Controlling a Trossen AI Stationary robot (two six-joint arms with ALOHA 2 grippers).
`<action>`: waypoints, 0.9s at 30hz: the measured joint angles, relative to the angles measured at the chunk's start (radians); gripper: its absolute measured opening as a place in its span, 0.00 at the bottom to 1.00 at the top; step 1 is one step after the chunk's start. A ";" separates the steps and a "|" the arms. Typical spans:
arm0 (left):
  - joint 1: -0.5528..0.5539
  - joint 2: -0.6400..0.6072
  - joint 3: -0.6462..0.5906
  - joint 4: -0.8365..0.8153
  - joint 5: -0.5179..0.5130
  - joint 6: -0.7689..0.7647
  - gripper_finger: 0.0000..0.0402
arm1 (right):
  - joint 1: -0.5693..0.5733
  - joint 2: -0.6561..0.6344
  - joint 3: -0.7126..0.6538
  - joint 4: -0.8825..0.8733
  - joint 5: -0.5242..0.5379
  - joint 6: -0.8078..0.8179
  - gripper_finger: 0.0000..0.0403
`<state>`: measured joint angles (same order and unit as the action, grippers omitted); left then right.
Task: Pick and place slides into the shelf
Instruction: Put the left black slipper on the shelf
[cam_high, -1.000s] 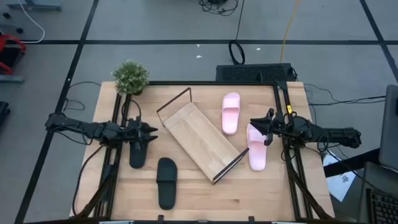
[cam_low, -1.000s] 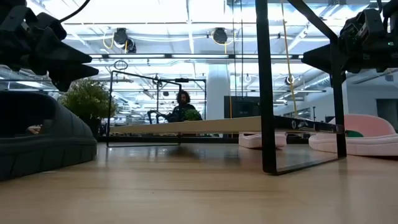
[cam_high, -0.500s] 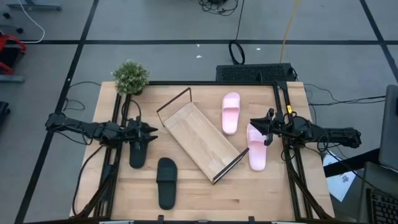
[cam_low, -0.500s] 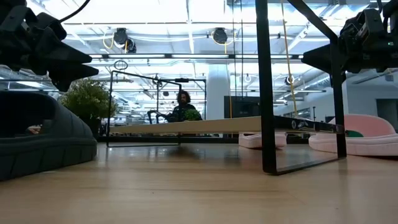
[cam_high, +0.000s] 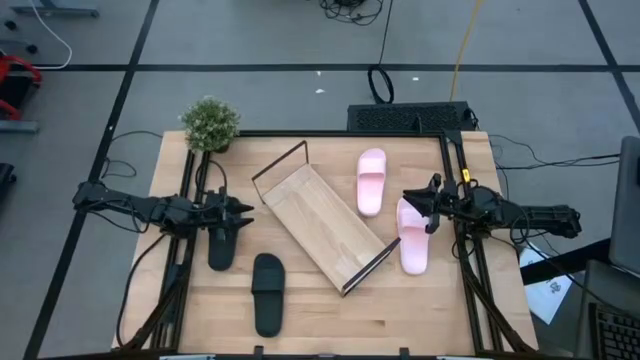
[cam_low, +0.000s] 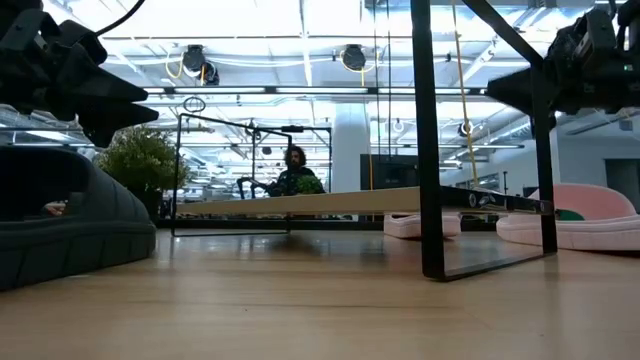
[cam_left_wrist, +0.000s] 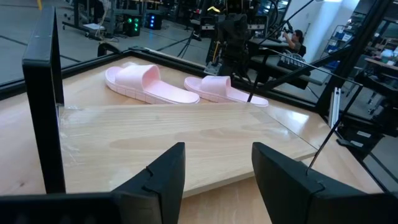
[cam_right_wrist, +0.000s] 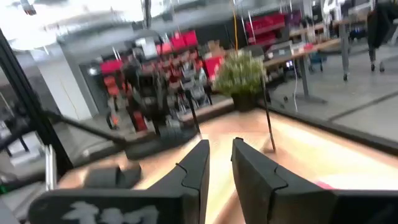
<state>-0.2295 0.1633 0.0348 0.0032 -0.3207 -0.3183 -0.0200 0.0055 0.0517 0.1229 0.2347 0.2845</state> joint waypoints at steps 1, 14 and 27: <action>0.000 0.000 0.000 0.000 0.000 0.000 0.45 | 0.000 0.000 0.000 0.030 -0.001 0.025 0.15; 0.000 0.000 0.000 0.001 -0.001 0.000 0.45 | 0.002 0.002 0.000 0.680 0.048 0.149 0.15; 0.000 0.000 0.000 0.511 -0.024 -0.073 0.45 | 0.002 0.010 0.001 1.018 -0.108 -0.164 0.15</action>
<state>-0.2295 0.1631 0.0345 0.5142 -0.3446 -0.3912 -0.0185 0.0154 0.0527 1.1413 0.1272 0.1207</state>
